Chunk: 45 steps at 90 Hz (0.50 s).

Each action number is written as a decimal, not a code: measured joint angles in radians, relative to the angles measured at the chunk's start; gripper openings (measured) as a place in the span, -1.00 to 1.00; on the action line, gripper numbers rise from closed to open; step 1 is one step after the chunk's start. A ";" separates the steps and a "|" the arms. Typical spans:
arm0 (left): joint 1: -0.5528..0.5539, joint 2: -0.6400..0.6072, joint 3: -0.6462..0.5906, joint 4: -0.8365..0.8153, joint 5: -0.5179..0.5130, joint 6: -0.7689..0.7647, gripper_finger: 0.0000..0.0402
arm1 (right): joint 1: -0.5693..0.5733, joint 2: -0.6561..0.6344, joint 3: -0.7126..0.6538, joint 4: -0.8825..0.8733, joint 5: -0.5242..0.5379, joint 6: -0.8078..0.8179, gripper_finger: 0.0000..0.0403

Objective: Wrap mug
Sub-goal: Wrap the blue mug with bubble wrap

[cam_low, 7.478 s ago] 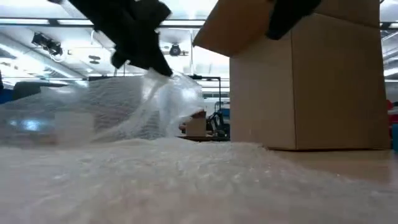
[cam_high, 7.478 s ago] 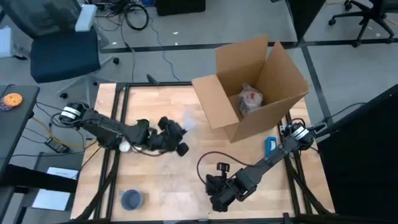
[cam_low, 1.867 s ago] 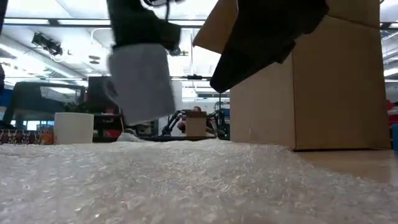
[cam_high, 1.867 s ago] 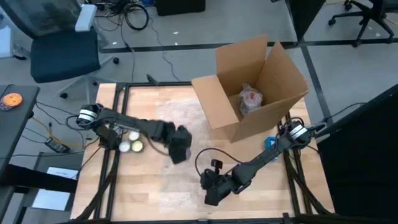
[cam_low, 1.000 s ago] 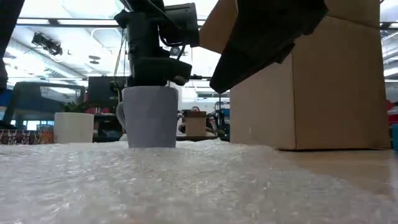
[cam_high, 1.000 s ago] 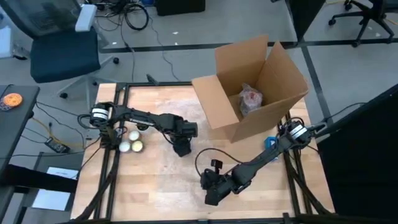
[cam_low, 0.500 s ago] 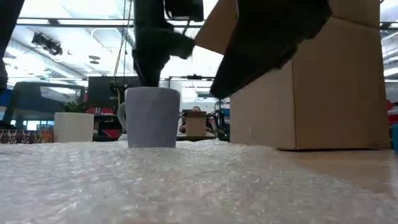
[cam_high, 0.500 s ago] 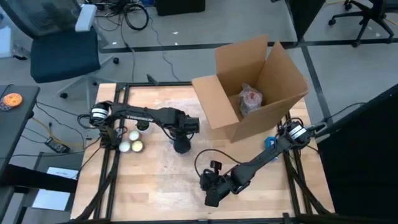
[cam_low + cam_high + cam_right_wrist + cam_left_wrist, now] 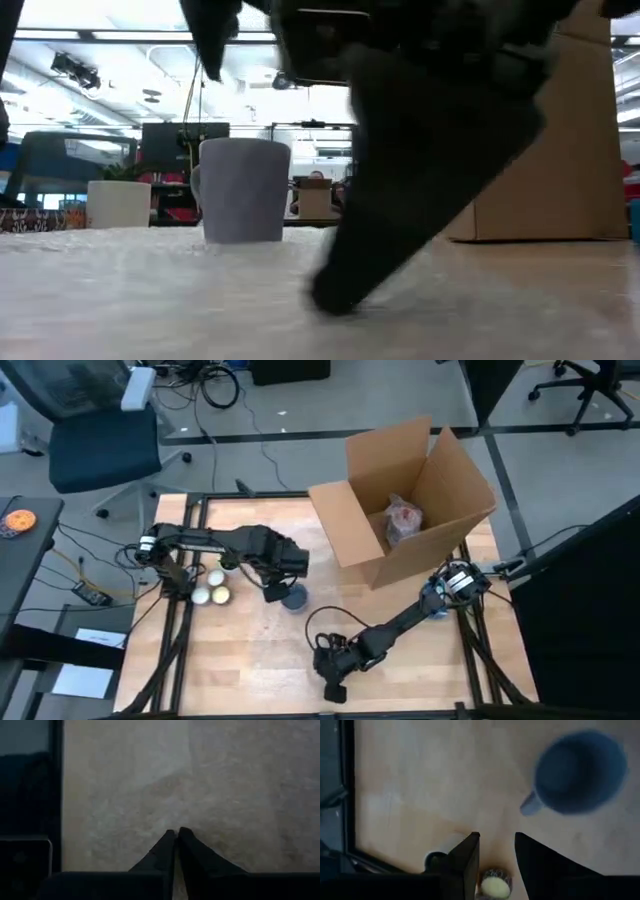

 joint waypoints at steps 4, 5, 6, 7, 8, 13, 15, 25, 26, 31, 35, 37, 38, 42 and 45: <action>-0.015 -0.006 -0.003 0.008 0.000 0.000 -0.46 | 0.005 -0.008 0.000 -0.031 0.004 0.013 -1.00; -0.017 -0.007 -0.003 0.008 0.000 0.000 -0.46 | 0.006 -0.011 0.000 -0.044 0.003 0.017 -1.00; -0.019 -0.007 -0.003 0.007 -0.001 0.000 -0.46 | 0.007 -0.013 0.000 -0.058 0.002 0.021 -1.00; -0.021 -0.007 -0.003 0.006 -0.001 0.000 -0.46 | 0.008 -0.015 0.000 -0.071 0.001 0.027 -1.00; -0.023 -0.007 -0.003 0.003 -0.001 0.001 -0.46 | 0.010 -0.017 0.000 -0.082 0.001 0.032 -1.00; -0.034 -0.008 -0.007 0.002 -0.006 0.001 -0.46 | 0.017 -0.030 0.000 -0.141 0.007 0.058 -1.00; -0.038 -0.008 -0.010 0.004 -0.009 0.001 -0.46 | 0.019 -0.032 0.000 -0.166 0.008 0.072 -1.00; -0.047 -0.008 -0.039 0.011 -0.013 0.001 -0.46 | 0.031 -0.047 0.001 -0.267 0.011 0.133 -1.00; -0.047 -0.008 -0.045 0.012 -0.014 0.001 -0.46 | 0.031 -0.047 0.001 -0.273 0.011 0.138 -1.00; -0.047 -0.008 -0.075 0.008 -0.017 0.001 -0.46 | 0.037 -0.048 0.002 -0.306 0.011 0.157 -1.00; -0.047 -0.008 -0.102 0.005 -0.030 0.002 -0.46 | 0.040 -0.050 0.003 -0.333 0.010 0.168 -1.00; -0.047 -0.008 -0.116 0.006 -0.037 0.006 -0.46 | 0.041 -0.051 0.003 -0.350 0.008 0.170 -1.00; -0.047 -0.008 -0.124 0.006 -0.042 0.009 -0.46 | 0.042 -0.052 0.003 -0.359 0.007 0.171 -1.00; -0.048 -0.008 -0.155 0.005 -0.049 0.028 -0.46 | 0.045 -0.052 0.003 -0.387 0.005 0.178 -1.00; -0.049 -0.008 -0.181 0.003 -0.049 0.036 -0.46 | 0.047 -0.052 0.003 -0.409 0.004 0.184 -1.00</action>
